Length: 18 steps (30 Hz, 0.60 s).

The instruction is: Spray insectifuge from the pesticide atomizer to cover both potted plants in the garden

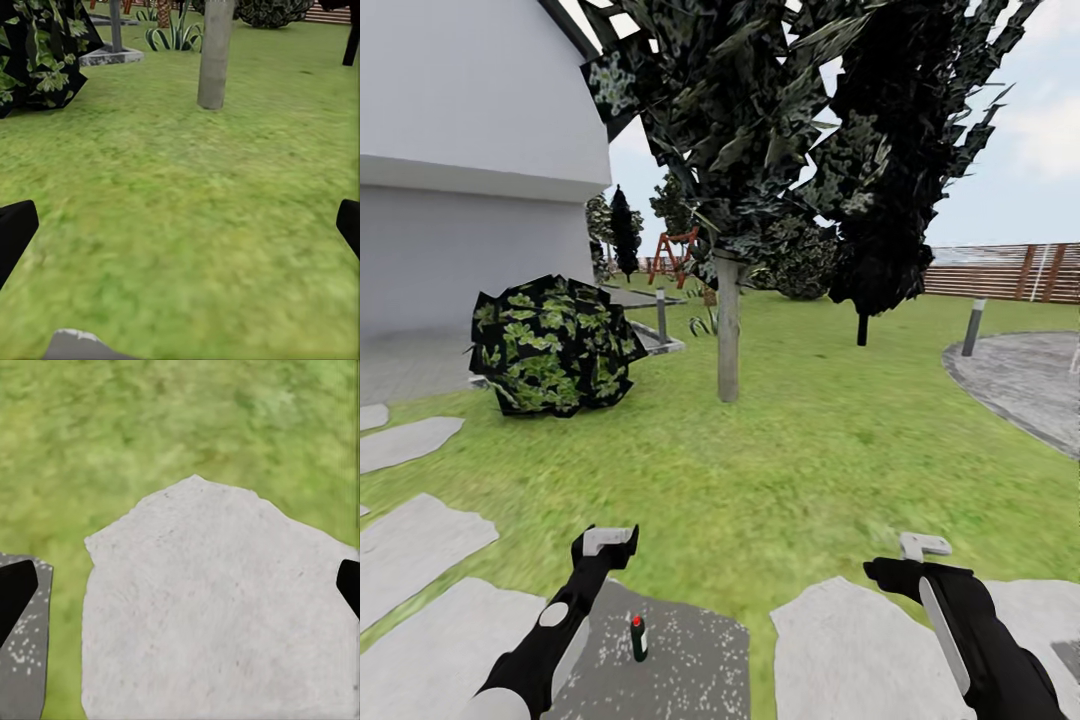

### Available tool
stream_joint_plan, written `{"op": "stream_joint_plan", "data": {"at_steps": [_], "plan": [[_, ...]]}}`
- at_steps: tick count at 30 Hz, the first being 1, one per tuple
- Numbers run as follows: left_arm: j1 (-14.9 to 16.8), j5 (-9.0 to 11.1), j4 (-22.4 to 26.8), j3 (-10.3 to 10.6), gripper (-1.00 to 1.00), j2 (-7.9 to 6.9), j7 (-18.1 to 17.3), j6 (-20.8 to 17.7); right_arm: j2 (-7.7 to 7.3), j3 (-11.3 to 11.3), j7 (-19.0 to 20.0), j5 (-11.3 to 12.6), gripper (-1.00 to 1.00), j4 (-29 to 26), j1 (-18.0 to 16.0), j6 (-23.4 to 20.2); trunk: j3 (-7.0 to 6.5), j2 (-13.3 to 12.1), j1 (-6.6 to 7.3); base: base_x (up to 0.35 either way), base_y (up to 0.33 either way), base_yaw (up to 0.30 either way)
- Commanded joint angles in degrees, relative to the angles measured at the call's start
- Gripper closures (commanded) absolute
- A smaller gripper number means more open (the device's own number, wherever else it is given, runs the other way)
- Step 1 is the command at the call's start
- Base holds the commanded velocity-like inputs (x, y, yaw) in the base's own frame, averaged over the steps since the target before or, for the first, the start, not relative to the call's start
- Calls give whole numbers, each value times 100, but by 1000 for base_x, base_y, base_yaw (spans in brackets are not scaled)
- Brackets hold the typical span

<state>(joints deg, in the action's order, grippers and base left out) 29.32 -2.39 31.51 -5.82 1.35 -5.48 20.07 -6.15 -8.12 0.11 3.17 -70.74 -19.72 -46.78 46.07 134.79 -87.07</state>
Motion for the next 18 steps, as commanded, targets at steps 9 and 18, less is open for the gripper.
{"op": "stream_joint_plan", "data": {"at_steps": [9, 18], "plan": [[4, -25, 11, -53, -100, 1, -50, 14, 4, -6, 2, 34, -100, -2, -2, -24, 60, 123, -65, 1, -1, -12], [4, -25, -3, -60, -100, -119, -50, 8, 17, -4, -3, 26, -100, -1, -1, -24, 266, 484, -262, 0, 0, 0]]}}
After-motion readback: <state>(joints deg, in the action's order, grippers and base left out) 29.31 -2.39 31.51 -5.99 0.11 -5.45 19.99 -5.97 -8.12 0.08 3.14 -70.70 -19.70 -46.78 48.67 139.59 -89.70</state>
